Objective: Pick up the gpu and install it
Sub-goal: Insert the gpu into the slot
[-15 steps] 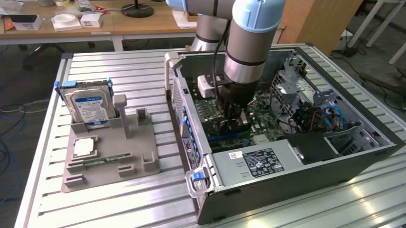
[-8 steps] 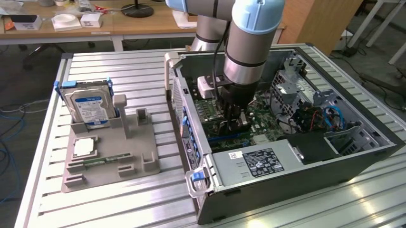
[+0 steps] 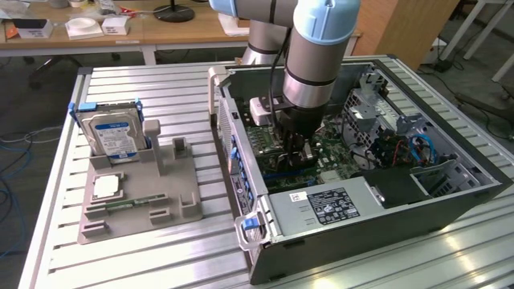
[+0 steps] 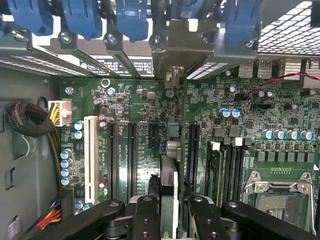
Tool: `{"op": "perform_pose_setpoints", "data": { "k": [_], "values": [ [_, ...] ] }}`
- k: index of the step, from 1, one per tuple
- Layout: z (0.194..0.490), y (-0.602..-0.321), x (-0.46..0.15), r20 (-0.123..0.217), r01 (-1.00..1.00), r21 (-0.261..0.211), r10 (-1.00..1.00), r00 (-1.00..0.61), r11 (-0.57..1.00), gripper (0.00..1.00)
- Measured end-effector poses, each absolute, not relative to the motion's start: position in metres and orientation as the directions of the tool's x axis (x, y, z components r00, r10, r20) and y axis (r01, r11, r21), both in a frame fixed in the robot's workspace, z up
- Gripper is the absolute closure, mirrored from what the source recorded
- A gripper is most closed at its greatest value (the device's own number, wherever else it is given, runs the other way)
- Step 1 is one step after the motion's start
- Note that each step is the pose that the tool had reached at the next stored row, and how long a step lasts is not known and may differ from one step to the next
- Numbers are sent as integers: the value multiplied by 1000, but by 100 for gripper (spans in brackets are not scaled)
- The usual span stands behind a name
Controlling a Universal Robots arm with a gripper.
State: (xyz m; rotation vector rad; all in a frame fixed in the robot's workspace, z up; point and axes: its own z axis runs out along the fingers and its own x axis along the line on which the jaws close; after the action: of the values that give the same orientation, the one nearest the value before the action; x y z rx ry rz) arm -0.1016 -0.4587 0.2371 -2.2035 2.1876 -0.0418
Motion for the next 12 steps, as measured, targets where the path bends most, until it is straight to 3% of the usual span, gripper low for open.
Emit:
{"op": "perform_pose_setpoints", "data": {
  "k": [12],
  "values": [
    [237,-459,-102,-7,-999,-45,-1000,7,-7,73]
  ]
}}
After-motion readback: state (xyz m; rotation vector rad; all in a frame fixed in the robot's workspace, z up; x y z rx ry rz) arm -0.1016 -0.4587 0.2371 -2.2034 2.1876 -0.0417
